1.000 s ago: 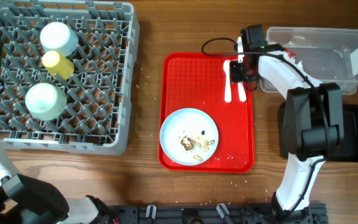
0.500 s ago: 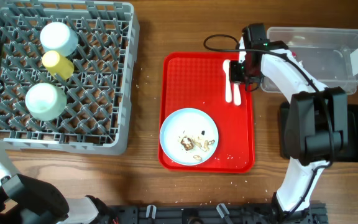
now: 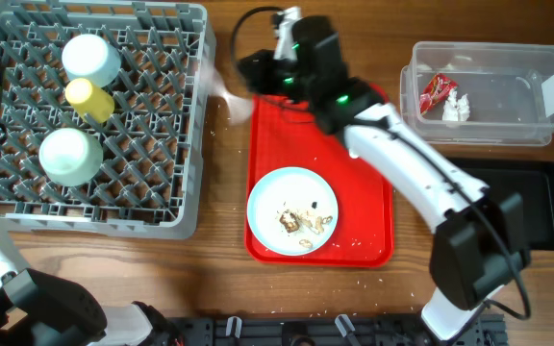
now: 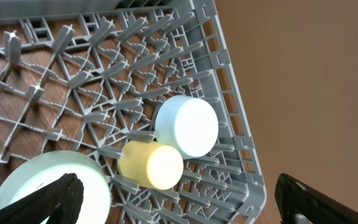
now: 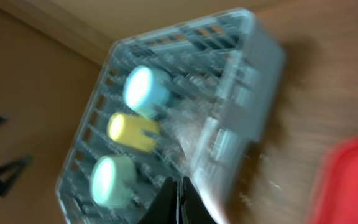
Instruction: Sort waste into correct bins and load items into the dishwasher rack
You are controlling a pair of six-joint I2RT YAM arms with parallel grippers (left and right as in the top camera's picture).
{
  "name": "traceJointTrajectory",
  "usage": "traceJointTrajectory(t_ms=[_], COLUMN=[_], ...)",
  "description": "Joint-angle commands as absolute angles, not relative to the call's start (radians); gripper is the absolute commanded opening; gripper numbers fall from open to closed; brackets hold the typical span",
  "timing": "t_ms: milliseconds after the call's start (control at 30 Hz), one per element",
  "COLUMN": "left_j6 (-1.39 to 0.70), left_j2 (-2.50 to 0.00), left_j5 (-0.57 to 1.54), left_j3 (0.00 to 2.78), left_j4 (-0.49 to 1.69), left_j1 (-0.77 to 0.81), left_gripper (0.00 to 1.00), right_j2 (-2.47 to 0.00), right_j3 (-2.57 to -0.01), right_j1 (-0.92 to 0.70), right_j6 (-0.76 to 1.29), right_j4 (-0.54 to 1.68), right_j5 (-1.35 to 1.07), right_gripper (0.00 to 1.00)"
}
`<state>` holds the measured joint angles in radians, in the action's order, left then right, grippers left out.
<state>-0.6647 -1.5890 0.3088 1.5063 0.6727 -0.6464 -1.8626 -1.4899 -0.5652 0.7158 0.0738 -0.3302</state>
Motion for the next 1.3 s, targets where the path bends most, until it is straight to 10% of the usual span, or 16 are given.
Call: traceJointTrajectory(t_ms=[0, 367, 700, 933, 1267], left_j6=[-0.670, -0.670, -0.670, -0.670, -0.670], left_j2=[-1.571, -1.571, -1.571, -1.571, -1.571], left_j5=[0.314, 0.314, 0.314, 0.314, 0.314], left_j3=[1.504, 1.504, 1.504, 1.504, 1.504], left_j4=[0.671, 0.671, 0.671, 0.671, 0.671], left_j1=[-0.643, -0.643, -0.643, -0.643, -0.643], left_gripper=[1.00, 1.00, 1.00, 1.00, 1.00], right_j2=[-1.939, -1.885, -1.768, -1.769, -1.938], right_j3=[-1.500, -1.500, -1.500, -1.448, -1.396], right_j1=[-0.646, -0.468, -0.252, -0.481, -0.962], right_j6=[0.846, 0.677, 0.496, 0.351, 0.500], right_j4=[-0.042, 0.327, 0.750, 0.943, 0.879], right_j5=[-0.226, -0.040, -0.207, -0.382, 0.085], right_gripper=[0.04, 0.54, 0.67, 0.60, 0.33])
